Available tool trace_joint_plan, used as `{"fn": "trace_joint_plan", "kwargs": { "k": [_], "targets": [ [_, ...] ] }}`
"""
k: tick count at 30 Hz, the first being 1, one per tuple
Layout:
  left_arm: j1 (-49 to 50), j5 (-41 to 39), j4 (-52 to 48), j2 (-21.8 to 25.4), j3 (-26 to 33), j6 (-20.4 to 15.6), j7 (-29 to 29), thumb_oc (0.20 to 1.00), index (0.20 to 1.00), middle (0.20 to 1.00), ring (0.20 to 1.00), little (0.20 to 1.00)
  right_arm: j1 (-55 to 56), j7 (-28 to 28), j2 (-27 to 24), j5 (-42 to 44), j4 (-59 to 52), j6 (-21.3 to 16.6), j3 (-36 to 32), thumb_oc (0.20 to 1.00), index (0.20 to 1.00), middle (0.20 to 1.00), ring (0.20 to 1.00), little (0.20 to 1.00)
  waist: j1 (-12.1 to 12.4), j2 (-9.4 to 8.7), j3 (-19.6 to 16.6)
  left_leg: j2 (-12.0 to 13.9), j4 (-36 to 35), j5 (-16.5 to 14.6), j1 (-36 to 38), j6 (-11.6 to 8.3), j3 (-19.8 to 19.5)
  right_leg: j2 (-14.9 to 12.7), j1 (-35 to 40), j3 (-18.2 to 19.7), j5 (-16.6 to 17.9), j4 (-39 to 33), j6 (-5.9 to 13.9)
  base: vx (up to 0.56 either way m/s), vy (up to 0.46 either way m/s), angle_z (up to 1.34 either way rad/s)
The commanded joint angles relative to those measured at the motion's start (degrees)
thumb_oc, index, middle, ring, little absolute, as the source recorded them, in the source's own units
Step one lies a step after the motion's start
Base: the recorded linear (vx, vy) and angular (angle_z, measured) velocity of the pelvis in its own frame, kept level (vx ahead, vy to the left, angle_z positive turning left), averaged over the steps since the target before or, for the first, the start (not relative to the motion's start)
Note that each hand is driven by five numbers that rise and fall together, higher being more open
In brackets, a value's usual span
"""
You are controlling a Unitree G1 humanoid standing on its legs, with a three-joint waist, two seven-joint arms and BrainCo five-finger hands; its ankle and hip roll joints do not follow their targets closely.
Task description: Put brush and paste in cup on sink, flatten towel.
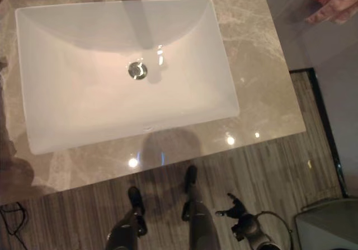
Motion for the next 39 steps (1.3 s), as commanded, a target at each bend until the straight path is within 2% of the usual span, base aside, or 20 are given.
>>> {"fn": "trace_joint_plan", "kwargs": {
  "k": [1,4,5,7,11,17,18,19,20,23,24,25,28,29,30,34,36,37,38,39],
  "targets": [
    [2.62,5.01,-0.67,0.07,3.93,-1.14,2.74,0.200,0.200,0.200,0.200,0.200,-1.83,-0.02,-2.30,0.87,0.67,-1.00,-2.10,1.000,1.000,1.000,1.000,1.000,1.07,3.29,1.21,-2.23,-1.26,0.45,0.35,0.23,-6.69,-6.03,14.36,-2.33,-0.15,0.84,10.68,0.01,0.025,0.12],
    [7.96,9.90,-5.19,0.63,6.43,-1.15,4.27,0.200,0.200,0.200,0.200,0.200,-2.12,-0.41,-1.87,0.63,1.14,-1.11,-2.26,1.000,1.000,1.000,1.000,1.000,1.61,3.40,1.10,-2.38,-1.03,0.12,1.07,0.45,-7.12,-6.19,15.02,-2.08,-1.45,1.76,10.68,0.01,0.028,0.00],
    [14.39,12.88,-10.70,0.32,10.44,-1.36,5.41,0.200,0.200,0.200,0.200,0.200,-2.22,-0.77,-1.71,0.25,1.55,-1.15,-3.08,1.000,1.000,1.000,1.000,1.000,2.11,3.21,1.16,-3.10,-0.61,1.11,1.07,1.17,-6.88,-6.99,14.93,-2.20,-1.83,3.34,10.68,-0.03,0.047,-0.14],
    [22.88,15.08,-15.96,-0.75,16.33,-1.67,6.11,0.200,0.200,0.200,0.200,0.200,-1.90,-1.12,-1.89,-0.04,1.97,-1.12,-3.97,1.000,1.000,1.000,1.000,1.000,2.42,3.82,0.72,-3.64,-0.67,0.56,2.33,1.58,-7.36,-7.34,15.37,-1.94,-2.95,5.61,10.68,0.03,0.076,-0.02],
    [34.58,17.17,-23.32,-4.39,23.53,-2.42,5.33,0.200,0.200,0.200,0.200,0.200,-1.13,-1.00,-2.25,-1.57,3.26,-0.68,-5.76,1.000,1.000,1.000,1.000,1.000,3.31,5.02,-0.13,-5.08,-0.81,-0.57,5.61,2.47,-8.30,-7.90,16.67,-1.86,-4.36,9.71,10.68,0.07,0.105,0.18],
    [43.09,18.74,-29.41,-8.36,28.83,-2.83,3.53,0.200,0.200,0.200,0.200,0.200,-0.66,-0.79,-2.49,-3.08,6.30,0.22,-8.22,1.000,1.000,1.000,1.000,1.000,3.70,7.92,-0.38,-6.26,-2.87,-1.81,12.40,4.62,-8.72,-9.02,14.33,-3.08,-3.57,23.79,10.68,0.04,0.176,0.22],
    [43.28,18.76,-29.53,-8.41,29.00,-2.79,3.52,0.200,0.200,0.200,0.200,0.200,-0.68,-0.79,-2.53,-3.08,6.30,0.22,-8.14,1.000,1.000,1.000,1.000,1.000,3.65,7.92,-0.35,-6.29,-2.93,-1.80,12.48,4.63,-8.69,-9.05,14.31,-3.03,-3.63,23.89,10.68,0.01,0.135,0.06],
    [44.90,18.97,-31.34,-8.91,30.19,-2.87,3.25,0.200,0.200,0.200,0.200,0.200,-0.74,-0.72,-2.66,-3.06,6.55,0.23,-8.52,1.000,1.000,1.000,1.000,1.000,3.86,8.62,-0.17,-6.04,-2.78,-2.18,13.36,4.92,-8.63,-8.25,13.39,-4.04,-4.58,27.10,10.68,0.02,0.179,-0.06],
    [45.03,18.83,-31.77,-10.17,29.88,-3.12,2.99,0.200,0.200,0.200,0.200,0.200,-0.54,-0.55,-2.48,-3.05,7.08,-0.09,-8.28,1.000,1.000,1.000,1.000,1.000,2.30,9.90,0.18,-5.71,-3.45,-2.38,15.52,5.22,-9.17,-3.65,8.42,-1.38,-9.29,29.20,9.79,0.02,0.177,-0.09],
    [45.73,18.98,-31.74,-10.66,30.21,-3.15,2.73,0.200,0.200,0.200,0.200,0.200,-0.17,-0.17,-2.62,-3.42,7.70,0.05,-7.91,1.000,1.000,1.000,1.000,1.000,2.17,10.00,0.00,-6.22,-4.35,-2.29,16.89,5.06,-8.88,-2.99,6.15,-3.63,-11.22,26.30,9.36,0.11,0.091,0.06],
    [46.59,19.19,-31.51,-10.67,31.20,-3.19,2.85,0.200,0.200,0.200,0.200,0.200,0.06,-0.09,-2.60,-4.34,8.60,0.23,-7.63,1.000,1.000,1.000,1.000,1.000,3.42,9.63,-0.63,-6.56,-5.49,-2.94,17.67,4.48,-8.43,-4.81,6.84,-7.27,-11.89,22.40,9.89,0.07,-0.108,0.20],
    [47.55,19.48,-31.81,-10.86,31.68,-3.02,2.42,0.200,0.200,0.200,0.200,0.200,0.20,-0.03,-2.21,-4.79,9.34,0.25,-7.48,1.000,1.000,1.000,1.000,1.000,2.49,9.31,-0.94,-6.10,-5.60,-1.87,17.13,3.83,-9.49,-4.00,7.54,-8.77,-10.91,18.23,8.99,0.09,-0.155,0.22],
    [47.96,19.67,-31.09,-10.64,30.97,-2.77,1.40,0.200,0.200,0.200,0.200,0.200,1.00,0.32,-1.79,-5.51,10.02,0.66,-6.85,1.000,1.000,1.000,1.000,1.000,2.63,8.06,-2.01,-5.90,-5.60,-1.85,17.08,2.55,-10.66,-2.86,10.71,-10.18,-12.64,12.34,8.75,0.07,-0.208,0.31],
    [47.29,18.79,-30.50,-11.20,29.54,-2.98,0.80,0.200,0.200,0.200,0.200,0.200,0.80,-0.12,-1.89,-4.96,10.67,0.70,-6.79,1.000,1.000,1.000,1.000,1.000,2.59,7.65,-2.73,-5.53,-5.60,-1.82,16.04,1.77,-11.03,-1.11,11.62,-9.38,-14.23,11.29,7.73,0.08,-0.227,0.55],
    [47.46,18.15,-30.10,-11.06,29.75,-3.04,0.44,0.200,0.200,0.200,0.200,0.200,0.72,-0.06,-2.04,-4.92,11.09,0.83,-6.93,1.000,1.000,1.000,1.000,1.000,2.94,7.54,-3.37,-4.87,-5.60,-1.82,15.96,1.27,-10.76,-0.82,12.28,-10.85,-15.47,10.58,7.36,0.10,-0.207,0.55],
    [48.34,16.91,-29.03,-11.98,30.31,-2.80,0.32,0.200,0.200,0.200,0.200,0.200,0.82,-0.37,-3.13,-4.67,10.63,0.77,-7.30,1.000,1.000,1.000,1.000,1.000,2.69,7.64,-4.25,-4.63,-5.60,-2.63,17.43,0.99,-10.49,0.47,14.09,-11.44,-17.03,8.76,6.21,0.13,-0.090,0.20],
    [49.08,16.48,-29.17,-12.79,30.96,-2.85,0.22,0.200,0.200,0.200,0.200,0.200,0.95,-0.39,-3.66,-4.57,10.19,0.71,-7.44,1.000,1.000,1.000,1.000,1.000,2.64,7.85,-4.13,-4.56,-3.99,-3.24,18.41,0.95,-10.23,0.87,15.03,-11.58,-18.05,8.20,5.51,0.11,-0.063,-0.11],
    [49.26,15.76,-29.13,-13.80,31.28,-3.06,0.61,0.200,0.200,0.200,0.200,0.200,0.69,-0.57,-4.37,-3.96,9.16,0.50,-7.51,1.000,1.000,1.000,1.000,1.000,2.42,7.59,-3.58,-4.67,2.86,-5.00,16.30,0.53,-9.78,1.02,15.55,-11.33,-18.69,7.80,4.72,0.03,-0.109,-0.12],
    [49.08,15.21,-29.28,-14.94,31.42,-3.26,0.77,0.200,0.200,0.200,0.200,0.200,-0.06,-1.11,-5.30,-3.18,8.83,0.25,-8.02,1.000,1.000,1.000,1.000,1.000,3.13,7.18,-2.18,-4.31,11.06,-3.71,11.57,-1.42,-10.02,1.53,17.64,-10.86,-19.48,5.98,3.47,0.03,-0.110,-0.07],
    [49.01,15.21,-29.25,-14.95,31.38,-3.26,0.78,0.200,0.200,0.200,0.200,0.200,-0.09,-1.11,-5.31,-3.18,8.86,0.23,-8.05,1.000,1.000,1.000,1.000,1.000,3.11,7.26,-2.20,-4.18,11.54,-3.94,11.26,-1.46,-10.10,1.63,17.62,-10.94,-19.44,5.89,3.42,0.09,-0.083,-0.06]
  ]
}}
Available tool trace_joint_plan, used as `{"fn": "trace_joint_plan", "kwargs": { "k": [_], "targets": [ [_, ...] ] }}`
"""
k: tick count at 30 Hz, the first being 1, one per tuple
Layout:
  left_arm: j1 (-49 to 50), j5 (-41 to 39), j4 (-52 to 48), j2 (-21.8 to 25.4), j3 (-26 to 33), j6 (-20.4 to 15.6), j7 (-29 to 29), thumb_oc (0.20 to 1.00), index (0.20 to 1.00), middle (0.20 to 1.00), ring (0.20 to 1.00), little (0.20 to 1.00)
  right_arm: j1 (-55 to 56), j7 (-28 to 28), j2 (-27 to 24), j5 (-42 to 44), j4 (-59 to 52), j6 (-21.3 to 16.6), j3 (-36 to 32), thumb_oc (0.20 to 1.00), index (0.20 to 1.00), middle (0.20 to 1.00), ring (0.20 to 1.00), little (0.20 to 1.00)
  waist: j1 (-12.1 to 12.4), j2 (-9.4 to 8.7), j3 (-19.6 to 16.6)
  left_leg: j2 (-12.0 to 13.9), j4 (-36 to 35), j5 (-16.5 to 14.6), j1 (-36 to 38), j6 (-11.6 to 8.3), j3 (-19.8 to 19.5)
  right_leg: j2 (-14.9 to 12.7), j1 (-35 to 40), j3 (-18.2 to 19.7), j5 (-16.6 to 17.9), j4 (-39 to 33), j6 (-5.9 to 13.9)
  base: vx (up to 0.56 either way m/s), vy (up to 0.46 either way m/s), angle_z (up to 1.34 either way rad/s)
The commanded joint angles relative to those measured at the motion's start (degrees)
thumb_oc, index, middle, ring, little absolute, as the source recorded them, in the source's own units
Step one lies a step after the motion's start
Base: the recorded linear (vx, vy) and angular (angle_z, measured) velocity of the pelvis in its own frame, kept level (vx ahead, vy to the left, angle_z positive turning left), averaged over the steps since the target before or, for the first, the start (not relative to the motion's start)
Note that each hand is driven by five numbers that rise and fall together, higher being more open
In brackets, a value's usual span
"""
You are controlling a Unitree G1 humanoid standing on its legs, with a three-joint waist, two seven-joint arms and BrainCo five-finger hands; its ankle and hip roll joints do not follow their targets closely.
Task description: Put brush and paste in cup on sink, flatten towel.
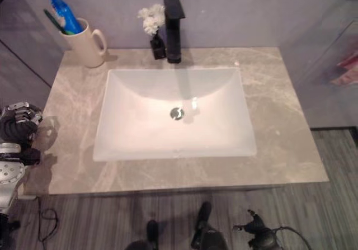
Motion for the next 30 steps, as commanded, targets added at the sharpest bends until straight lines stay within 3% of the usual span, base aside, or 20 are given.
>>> {"fn": "trace_joint_plan", "kwargs": {
  "k": [1,2,3,5,6,9,12,16,19,30],
  "targets": [
    [-4.76,-2.02,0.61,0.56,2.69,-2.03,1.30,0.200,0.200,0.200,0.200,0.200,-1.75,-1.36,-2.64,1.39,1.45,-0.43,-0.29,1.000,1.000,1.000,1.000,1.000,0.49,-1.15,3.26,-2.09,9.63,-3.03,-5.33,1.72,1.50,-2.59,3.56,0.88,-2.24,2.62,4.22,0.06,-0.002,-0.07],
    [-4.75,-1.53,0.85,0.83,2.69,-1.80,1.38,0.200,0.200,0.200,0.200,0.200,-1.71,-1.52,-2.83,1.51,1.62,-0.19,-0.84,1.000,1.000,1.000,1.000,1.000,0.69,-1.59,3.08,-2.11,6.92,-0.79,-6.70,2.13,2.12,-3.17,3.69,0.31,-1.35,2.03,3.94,0.06,0.001,0.03],
    [-4.78,-1.53,0.87,0.85,2.65,-1.80,1.39,0.200,0.200,0.200,0.200,0.200,-1.69,-1.52,-2.80,1.50,1.61,-0.18,-0.86,1.000,1.000,1.000,1.000,1.000,0.68,-1.68,3.00,-2.23,6.53,-0.53,-6.60,2.15,2.14,-3.26,3.64,0.31,-1.31,1.97,3.95,0.03,0.075,0.10],
    [-3.39,-0.92,1.03,1.04,3.50,-1.80,2.60,0.200,0.200,0.200,0.200,0.200,-1.87,-1.96,-2.95,1.61,1.72,-0.24,-0.80,1.000,1.000,1.000,1.000,1.000,2.28,-1.31,2.72,0.52,-0.75,7.47,-9.21,0.29,-2.55,-3.15,4.88,2.61,-1.03,1.51,4.50,0.19,0.149,-0.06],
    [-2.44,-1.19,0.68,0.44,3.93,-2.07,2.86,0.200,0.200,0.200,0.200,0.200,-1.90,-2.07,-2.84,1.26,2.08,-0.33,-0.54,1.000,1.000,1.000,1.000,1.000,2.79,-1.16,2.81,1.34,-3.12,9.02,-9.65,-0.27,-4.02,-3.34,5.38,3.37,-1.21,1.44,4.63,0.16,0.124,-0.31],
    [-0.06,-1.30,-0.41,-0.89,5.26,-2.13,1.79,0.200,0.200,0.200,0.200,0.200,-1.33,-1.69,-2.33,0.12,3.55,-0.13,-0.34,1.000,1.000,1.000,1.000,1.000,2.75,-0.46,2.14,2.66,-5.45,9.24,-6.88,-0.63,-2.72,-4.24,6.43,4.43,-0.98,1.13,5.13,0.16,0.243,-0.49],
    [2.93,-0.66,-1.41,-2.91,6.10,-1.88,0.61,0.200,0.200,0.200,0.200,0.200,-0.66,-1.93,-1.92,-0.31,5.29,0.72,-2.52,1.000,1.000,1.000,1.000,1.000,2.65,0.15,0.34,0.91,-5.23,7.31,-4.67,0.32,-1.14,-6.35,7.68,5.91,0.68,0.43,6.42,0.13,0.194,-0.62],
    [2.49,0.60,0.00,-0.86,7.02,-0.95,1.28,0.200,0.200,0.200,0.200,0.200,-0.26,-0.62,-0.60,-1.08,3.86,0.51,-0.85,1.000,1.000,1.000,1.000,1.000,2.29,-0.54,0.21,-1.80,-3.31,5.19,-3.72,2.88,1.29,-8.24,7.08,8.48,1.23,2.37,7.07,0.09,0.243,-0.31],
    [0.90,1.41,1.73,0.50,6.45,-0.23,1.71,0.200,0.200,0.200,0.200,0.200,0.51,-0.26,0.34,-0.90,2.72,0.60,-0.50,1.000,1.000,1.000,1.000,1.000,1.70,-0.81,0.31,-2.82,-4.80,5.11,-2.79,3.67,1.89,-9.05,6.74,8.73,2.53,2.88,7.83,0.04,0.116,-0.17],
    [-10.01,2.33,11.64,7.01,1.16,2.41,2.55,0.200,0.200,0.200,0.200,0.200,1.88,0.56,1.21,-0.37,1.27,0.76,1.18,1.000,1.000,1.000,1.000,1.000,-0.02,-2.03,0.56,-3.66,-6.55,4.84,-2.73,4.41,2.97,-9.82,5.21,8.37,4.64,3.17,9.24,0.03,0.035,-0.02]
  ]
}}
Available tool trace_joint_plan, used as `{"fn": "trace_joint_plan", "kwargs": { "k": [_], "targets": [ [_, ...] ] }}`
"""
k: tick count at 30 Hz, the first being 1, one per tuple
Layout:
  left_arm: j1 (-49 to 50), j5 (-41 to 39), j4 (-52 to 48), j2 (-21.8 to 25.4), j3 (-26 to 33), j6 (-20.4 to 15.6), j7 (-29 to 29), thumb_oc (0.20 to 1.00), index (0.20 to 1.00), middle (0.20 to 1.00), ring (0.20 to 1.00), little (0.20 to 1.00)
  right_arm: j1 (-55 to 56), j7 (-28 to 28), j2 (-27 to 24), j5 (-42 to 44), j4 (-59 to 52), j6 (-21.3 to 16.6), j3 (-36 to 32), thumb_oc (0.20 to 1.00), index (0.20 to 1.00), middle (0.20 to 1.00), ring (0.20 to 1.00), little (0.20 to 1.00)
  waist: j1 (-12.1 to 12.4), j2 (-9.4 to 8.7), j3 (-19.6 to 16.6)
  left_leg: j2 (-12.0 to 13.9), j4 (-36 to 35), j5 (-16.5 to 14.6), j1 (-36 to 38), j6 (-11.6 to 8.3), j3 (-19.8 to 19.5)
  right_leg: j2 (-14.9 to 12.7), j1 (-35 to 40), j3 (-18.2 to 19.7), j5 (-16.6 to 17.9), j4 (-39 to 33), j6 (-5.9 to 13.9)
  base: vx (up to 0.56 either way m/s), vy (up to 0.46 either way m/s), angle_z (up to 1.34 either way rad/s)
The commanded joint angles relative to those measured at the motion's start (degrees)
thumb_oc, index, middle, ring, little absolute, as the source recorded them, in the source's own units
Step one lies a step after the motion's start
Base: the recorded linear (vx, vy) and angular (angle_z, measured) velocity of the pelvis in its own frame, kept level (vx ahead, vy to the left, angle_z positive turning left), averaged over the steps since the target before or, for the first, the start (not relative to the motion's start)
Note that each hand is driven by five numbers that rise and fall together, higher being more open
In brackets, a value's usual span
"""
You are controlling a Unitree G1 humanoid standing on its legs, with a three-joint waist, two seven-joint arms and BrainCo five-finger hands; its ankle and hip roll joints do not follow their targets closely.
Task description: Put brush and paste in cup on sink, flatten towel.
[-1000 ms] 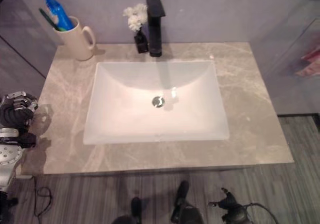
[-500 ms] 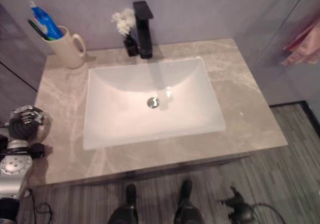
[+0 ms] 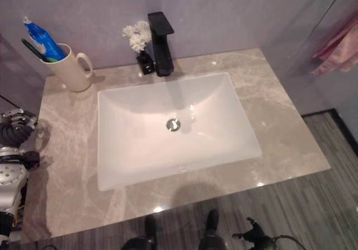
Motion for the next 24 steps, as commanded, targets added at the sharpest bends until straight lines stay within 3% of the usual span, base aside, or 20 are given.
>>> {"fn": "trace_joint_plan", "kwargs": {
  "k": [1,15,24],
  "targets": [
    [-9.60,1.90,5.58,6.46,-1.26,-0.21,2.28,0.200,0.200,0.200,0.200,0.200,-1.48,0.18,-0.95,1.09,0.29,0.24,2.25,1.000,1.000,1.000,1.000,1.000,-0.81,0.70,1.26,-1.50,0.14,-0.62,-2.18,2.64,-0.42,-2.75,2.04,-0.57,2.62,4.43,4.79,-0.01,-0.042,-0.06],
    [-33.09,-0.24,24.45,13.33,-15.89,1.64,3.54,0.200,0.200,0.200,0.200,0.200,-2.24,-0.62,-0.70,5.64,-1.41,-1.06,4.24,1.000,1.000,1.000,1.000,1.000,-3.26,-1.14,3.84,0.05,0.14,1.20,-6.79,1.41,-0.92,-1.69,-1.71,-1.07,5.19,2.61,5.40,-0.01,-0.025,-0.02],
    [-39.24,1.84,26.29,13.79,-20.93,1.54,4.05,0.200,0.200,0.200,0.200,0.200,-2.53,-0.74,-0.36,7.03,-2.55,-2.06,4.92,1.000,1.000,1.000,1.000,1.000,-4.06,-1.79,5.13,0.13,0.14,1.68,-9.41,1.15,-1.26,-1.71,-3.82,-0.65,7.48,1.95,5.85,-0.01,-0.001,0.00]
  ]
}}
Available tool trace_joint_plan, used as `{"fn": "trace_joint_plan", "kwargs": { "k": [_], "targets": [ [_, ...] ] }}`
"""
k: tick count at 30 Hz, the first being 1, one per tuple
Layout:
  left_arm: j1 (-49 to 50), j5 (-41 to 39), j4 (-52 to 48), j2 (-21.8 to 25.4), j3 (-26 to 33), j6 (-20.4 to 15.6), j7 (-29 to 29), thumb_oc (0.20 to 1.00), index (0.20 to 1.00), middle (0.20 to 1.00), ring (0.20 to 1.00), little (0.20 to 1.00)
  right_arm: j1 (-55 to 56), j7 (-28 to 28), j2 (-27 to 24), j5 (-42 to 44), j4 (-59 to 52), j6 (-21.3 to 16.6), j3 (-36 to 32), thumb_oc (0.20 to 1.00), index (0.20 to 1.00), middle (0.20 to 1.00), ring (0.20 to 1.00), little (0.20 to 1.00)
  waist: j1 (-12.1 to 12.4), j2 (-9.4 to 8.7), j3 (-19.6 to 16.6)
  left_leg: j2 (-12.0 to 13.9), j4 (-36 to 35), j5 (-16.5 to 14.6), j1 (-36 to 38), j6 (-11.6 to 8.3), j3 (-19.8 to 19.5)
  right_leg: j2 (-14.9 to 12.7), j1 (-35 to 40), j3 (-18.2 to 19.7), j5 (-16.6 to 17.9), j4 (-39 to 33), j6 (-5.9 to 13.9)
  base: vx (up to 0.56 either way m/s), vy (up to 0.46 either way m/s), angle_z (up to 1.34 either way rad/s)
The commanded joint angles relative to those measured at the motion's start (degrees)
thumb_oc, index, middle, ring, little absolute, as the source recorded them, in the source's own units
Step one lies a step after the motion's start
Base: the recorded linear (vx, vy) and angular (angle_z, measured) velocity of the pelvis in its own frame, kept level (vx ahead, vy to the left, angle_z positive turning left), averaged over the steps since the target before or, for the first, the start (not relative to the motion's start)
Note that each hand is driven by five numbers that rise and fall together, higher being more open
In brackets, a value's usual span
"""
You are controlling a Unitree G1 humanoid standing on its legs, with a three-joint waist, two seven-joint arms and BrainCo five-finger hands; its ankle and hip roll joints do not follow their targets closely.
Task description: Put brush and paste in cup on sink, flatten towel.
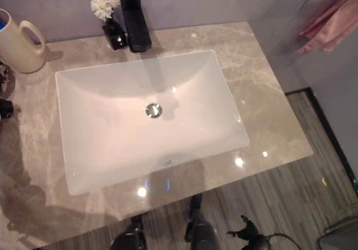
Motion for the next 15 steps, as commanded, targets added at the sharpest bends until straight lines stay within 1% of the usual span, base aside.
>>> {"fn": "trace_joint_plan", "kwargs": {
  "k": [1,9,13,15],
  "targets": [
    [-5.29,2.19,4.79,2.23,-2.91,-1.14,1.99,0.200,0.200,0.200,0.200,0.200,-2.40,-0.55,-0.81,1.83,0.08,-1.03,0.36,1.000,1.000,1.000,1.000,1.000,-0.53,1.84,2.18,-1.36,0.09,0.47,-1.97,2.39,-1.89,-3.30,4.26,-0.75,7.02,1.72,6.03,0.00,0.000,0.00],
    [-6.68,3.64,2.58,0.20,-5.48,-1.61,2.36,0.200,0.200,0.200,0.200,0.200,-3.44,-0.76,-0.19,2.22,-1.52,-1.64,1.63,1.000,1.000,1.000,1.000,1.000,-0.89,1.56,2.35,-1.29,0.09,0.62,-2.85,2.25,-1.91,-3.32,3.43,-0.37,7.62,1.27,6.01,0.00,0.000,0.00],
    [-6.69,5.00,1.06,-1.58,-6.42,-1.62,2.42,0.200,0.200,0.200,0.200,0.200,-3.64,-0.71,-0.10,2.26,-2.24,-2.08,2.11,1.000,1.000,1.000,1.000,1.000,-1.03,1.42,2.33,-1.14,0.09,0.57,-2.81,2.20,-1.77,-3.21,3.33,-0.17,7.39,1.18,5.94,0.00,0.000,0.00],
    [-7.60,6.06,-0.04,-3.74,-7.40,-1.52,2.77,0.200,0.200,0.200,0.200,0.200,-3.75,-0.87,-0.11,2.37,-3.08,-2.34,2.41,1.000,1.000,1.000,1.000,1.000,-1.25,1.32,2.43,-1.01,0.09,0.59,-2.85,2.14,-1.74,-3.11,3.17,-0.06,7.10,1.06,5.73,0.00,0.000,0.00]
  ]
}}
